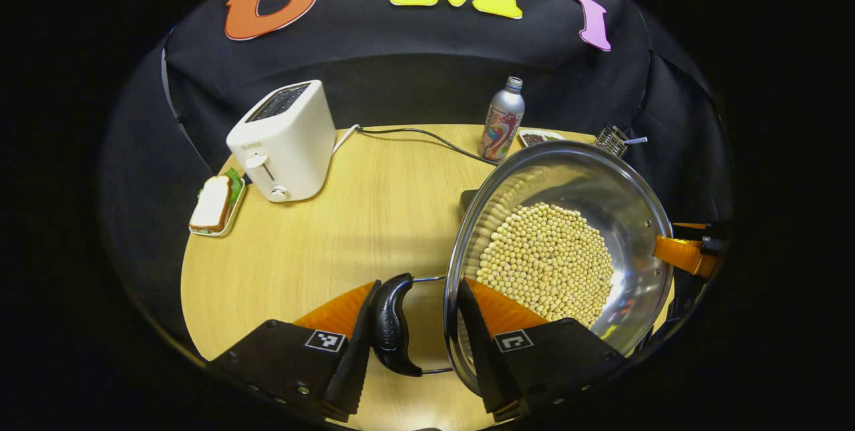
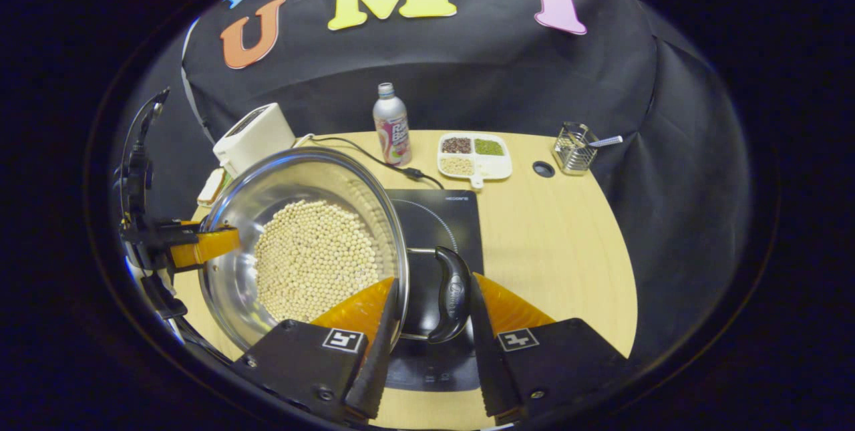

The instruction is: First push the handle of the pot to place it horizontally, then grasp the pot with both hands and set it on the induction cooktop.

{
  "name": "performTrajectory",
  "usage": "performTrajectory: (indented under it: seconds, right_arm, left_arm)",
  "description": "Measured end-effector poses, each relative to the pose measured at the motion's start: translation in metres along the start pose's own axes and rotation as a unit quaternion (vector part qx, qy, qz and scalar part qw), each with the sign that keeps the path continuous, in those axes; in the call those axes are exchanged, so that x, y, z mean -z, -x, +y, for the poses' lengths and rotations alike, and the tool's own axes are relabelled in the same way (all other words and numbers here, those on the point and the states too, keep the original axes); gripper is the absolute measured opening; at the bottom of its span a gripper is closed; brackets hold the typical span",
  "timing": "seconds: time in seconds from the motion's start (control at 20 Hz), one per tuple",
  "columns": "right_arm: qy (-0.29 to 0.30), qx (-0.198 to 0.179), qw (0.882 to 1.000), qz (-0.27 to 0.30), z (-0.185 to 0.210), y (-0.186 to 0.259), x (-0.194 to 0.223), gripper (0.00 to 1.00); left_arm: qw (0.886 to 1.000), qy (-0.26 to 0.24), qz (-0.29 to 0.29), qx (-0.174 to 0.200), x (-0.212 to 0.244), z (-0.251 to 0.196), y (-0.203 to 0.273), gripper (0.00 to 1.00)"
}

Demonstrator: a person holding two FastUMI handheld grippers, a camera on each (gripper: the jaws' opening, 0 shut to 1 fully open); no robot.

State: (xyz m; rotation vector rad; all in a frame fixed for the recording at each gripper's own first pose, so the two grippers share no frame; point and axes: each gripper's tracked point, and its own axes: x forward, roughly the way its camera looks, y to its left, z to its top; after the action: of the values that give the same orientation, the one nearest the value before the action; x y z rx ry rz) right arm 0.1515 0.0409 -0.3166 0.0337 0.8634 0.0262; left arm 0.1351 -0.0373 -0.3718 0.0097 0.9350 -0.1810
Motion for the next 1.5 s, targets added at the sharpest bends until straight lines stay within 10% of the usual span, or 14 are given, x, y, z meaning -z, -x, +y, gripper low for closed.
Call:
performTrajectory:
  seconds: [1.5]
  right_arm:
    - [0.017, 0.003, 1.000, 0.002, -0.081, -0.062, -0.013, 0.58]
  left_arm:
    - [1.000, 0.011, 0.012, -0.007, -0.006, -0.069, -0.061, 0.66]
